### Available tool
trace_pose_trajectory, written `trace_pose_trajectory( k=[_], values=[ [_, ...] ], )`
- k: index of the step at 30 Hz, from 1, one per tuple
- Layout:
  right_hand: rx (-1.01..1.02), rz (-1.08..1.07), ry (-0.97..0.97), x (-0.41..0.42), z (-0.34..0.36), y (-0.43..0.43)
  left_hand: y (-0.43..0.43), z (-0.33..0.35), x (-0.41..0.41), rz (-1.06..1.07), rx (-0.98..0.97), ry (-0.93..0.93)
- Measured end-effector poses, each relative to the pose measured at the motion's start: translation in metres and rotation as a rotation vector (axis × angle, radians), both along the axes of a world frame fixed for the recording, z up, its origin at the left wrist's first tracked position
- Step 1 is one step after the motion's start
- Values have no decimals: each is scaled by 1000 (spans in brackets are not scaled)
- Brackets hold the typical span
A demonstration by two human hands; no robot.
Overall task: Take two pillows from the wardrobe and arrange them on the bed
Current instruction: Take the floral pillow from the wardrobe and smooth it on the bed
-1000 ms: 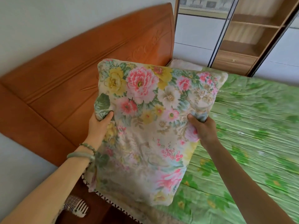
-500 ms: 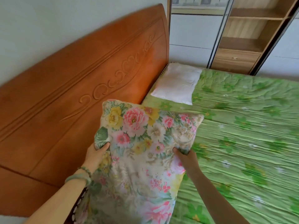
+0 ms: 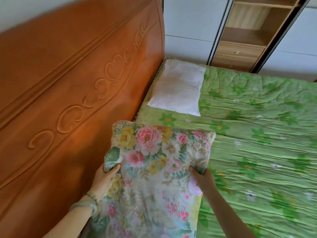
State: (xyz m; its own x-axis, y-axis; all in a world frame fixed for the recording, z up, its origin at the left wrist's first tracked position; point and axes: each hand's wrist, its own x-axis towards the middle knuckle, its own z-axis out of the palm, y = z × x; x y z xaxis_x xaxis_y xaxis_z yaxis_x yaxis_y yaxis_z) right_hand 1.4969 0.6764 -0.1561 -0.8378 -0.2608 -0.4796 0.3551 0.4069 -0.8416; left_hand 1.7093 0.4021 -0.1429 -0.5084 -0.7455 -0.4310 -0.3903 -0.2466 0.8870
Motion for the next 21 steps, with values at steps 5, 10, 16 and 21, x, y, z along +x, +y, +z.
trace_pose_trajectory(
  k=[5, 10, 16, 21],
  values=[
    [55, -13, 0, -52, -50, -31, -31, -57, -58, -8, -15, -24],
    [72, -14, -25, -96, -112, -65, -64, -127, -102, 39, 4, -37],
    [180, -58, -97, -129, -184, -85, -94, -194, -145, 48, 125, -186],
    [121, -94, -201, -164, -203, -89, -148, -221, -175, 96, 241, -316]
  ],
)
